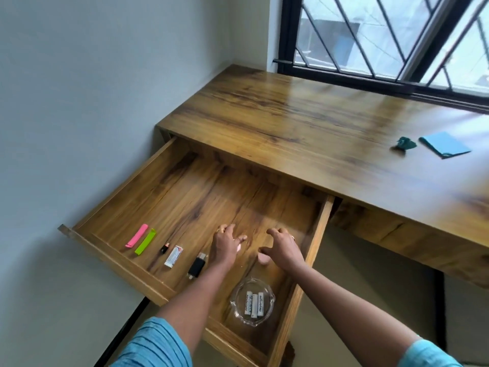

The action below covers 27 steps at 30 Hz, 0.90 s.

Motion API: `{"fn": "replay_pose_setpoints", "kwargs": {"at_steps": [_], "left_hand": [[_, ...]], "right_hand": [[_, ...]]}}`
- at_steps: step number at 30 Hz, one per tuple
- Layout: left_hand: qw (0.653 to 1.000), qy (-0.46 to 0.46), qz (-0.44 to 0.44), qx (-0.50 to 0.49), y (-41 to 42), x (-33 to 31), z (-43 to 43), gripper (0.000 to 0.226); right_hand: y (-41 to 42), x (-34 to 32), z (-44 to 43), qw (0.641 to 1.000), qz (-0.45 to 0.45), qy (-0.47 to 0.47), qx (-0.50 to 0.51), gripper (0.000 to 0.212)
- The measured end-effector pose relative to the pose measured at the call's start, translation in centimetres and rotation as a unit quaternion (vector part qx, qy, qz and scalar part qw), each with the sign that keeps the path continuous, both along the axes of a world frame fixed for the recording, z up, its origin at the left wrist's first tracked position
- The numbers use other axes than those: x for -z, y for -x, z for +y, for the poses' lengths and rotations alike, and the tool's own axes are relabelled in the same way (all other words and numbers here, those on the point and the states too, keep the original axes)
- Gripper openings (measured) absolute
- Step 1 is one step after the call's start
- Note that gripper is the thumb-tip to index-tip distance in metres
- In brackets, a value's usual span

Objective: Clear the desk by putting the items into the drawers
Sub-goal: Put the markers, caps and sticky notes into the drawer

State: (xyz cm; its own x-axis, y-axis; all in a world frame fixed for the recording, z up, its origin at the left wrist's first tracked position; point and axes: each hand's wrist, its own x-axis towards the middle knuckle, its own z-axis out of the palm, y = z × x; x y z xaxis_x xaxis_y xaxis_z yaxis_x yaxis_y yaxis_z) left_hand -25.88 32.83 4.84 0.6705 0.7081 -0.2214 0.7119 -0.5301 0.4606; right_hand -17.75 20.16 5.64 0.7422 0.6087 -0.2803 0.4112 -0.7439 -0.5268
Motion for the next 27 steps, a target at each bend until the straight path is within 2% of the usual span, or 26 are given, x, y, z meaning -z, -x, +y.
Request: {"fn": "replay_pose_setpoints", "kwargs": {"at_steps": [6,10,15,20,24,27], "left_hand": [[0.987,-0.028,-0.156,0.003,-7.3,-3.9,-2.1,0.039],[0.975,-0.025,-0.216,0.049,-16.3,-6.3,-6.7,0.037],[0.958,0.024,-0.275,0.080,-28.0,-8.8,-15.1,0.035],[0.956,0.136,-0.243,0.094,-38.3,-9.9,-22.3,0.039],[0.948,0.278,-0.140,0.065,-44.4,-9.0,-26.5,0.047],[0.936,0.337,-0.095,0.028,-48.1,-8.5,-28.9,0.048]], "right_hand": [[-7.0,-4.2,-1.9,0.987,-0.086,-0.103,0.091,0.030],[-14.6,-5.9,-5.3,0.962,-0.098,-0.171,0.189,0.030],[-25.4,-7.3,-12.8,0.937,-0.158,-0.163,0.267,0.029],[-36.4,-7.9,-20.4,0.932,-0.145,-0.115,0.312,0.031],[-43.5,-7.7,-23.6,0.934,-0.103,-0.082,0.332,0.036],[-47.4,-7.4,-24.6,0.933,-0.067,-0.059,0.348,0.040]]}}
